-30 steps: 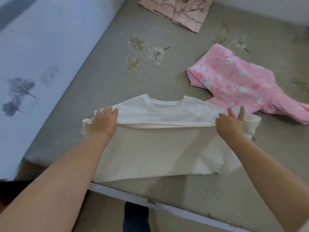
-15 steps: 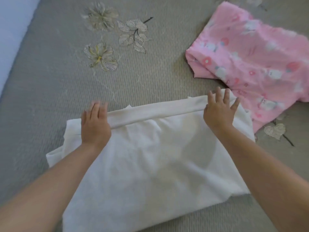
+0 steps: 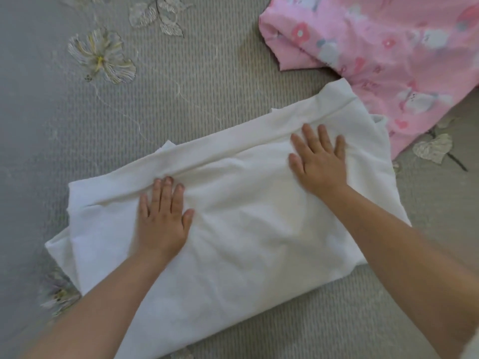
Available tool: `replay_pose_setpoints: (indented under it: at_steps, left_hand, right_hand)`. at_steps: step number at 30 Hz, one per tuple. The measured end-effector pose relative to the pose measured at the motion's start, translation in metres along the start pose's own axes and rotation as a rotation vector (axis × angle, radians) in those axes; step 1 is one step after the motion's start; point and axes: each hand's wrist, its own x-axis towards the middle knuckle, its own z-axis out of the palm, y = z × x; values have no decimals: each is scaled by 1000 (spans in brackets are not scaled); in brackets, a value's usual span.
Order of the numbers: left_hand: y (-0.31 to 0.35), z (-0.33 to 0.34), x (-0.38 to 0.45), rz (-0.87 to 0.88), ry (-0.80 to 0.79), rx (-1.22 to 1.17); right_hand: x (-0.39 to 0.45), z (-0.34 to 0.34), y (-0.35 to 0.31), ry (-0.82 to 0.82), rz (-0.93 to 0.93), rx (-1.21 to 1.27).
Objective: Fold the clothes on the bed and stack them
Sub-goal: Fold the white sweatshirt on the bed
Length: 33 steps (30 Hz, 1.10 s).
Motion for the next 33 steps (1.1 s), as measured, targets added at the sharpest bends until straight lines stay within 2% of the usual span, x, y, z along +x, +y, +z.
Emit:
replay_pose_setpoints:
  at_steps: [3, 5, 7, 8, 9, 11, 13, 16, 20, 24, 27, 28, 30, 33]
  left_hand:
    - [9, -16, 2, -103, -196, 174]
    - [27, -31, 6, -81, -150, 195]
    - [63, -47, 13, 71, -69, 175]
    - [84, -52, 18, 175, -43, 185]
    - [106, -56, 23, 285, -22, 205]
    - [154, -63, 37, 465, 5, 226]
    - [198, -69, 54, 602, 52, 223]
    - [256, -73, 81, 727, 103, 313]
    - [301, -73, 110, 812, 66, 545]
    - [316, -74, 123, 929, 20, 699]
    - [312, -86, 117, 960, 49, 572]
    - [305, -91, 111, 997, 87, 517]
    - [283, -99, 95, 1131, 275, 440]
    - [236, -118, 62, 1186, 467, 381]
  right_hand:
    - [-5, -9, 0, 6, -11, 90]
    - [-27, -16, 7, 196, 36, 226]
    - [-59, -14, 27, 420, 176, 284]
    - [-74, -10, 41, 449, 284, 306]
    - [-89, -5, 56, 395, 408, 347]
    - [-109, 4, 86, 170, 649, 478]
    - [-120, 12, 105, 31, 741, 542]
    - [-122, 26, 110, 22, 674, 512]
    - [-119, 31, 110, 51, 724, 547]
    - [-126, 27, 105, 213, 683, 555]
    - [-139, 20, 93, 438, 657, 527]
    - [-145, 15, 90, 487, 647, 510]
    - [-158, 7, 82, 526, 628, 473]
    - [-181, -12, 55, 594, 579, 425]
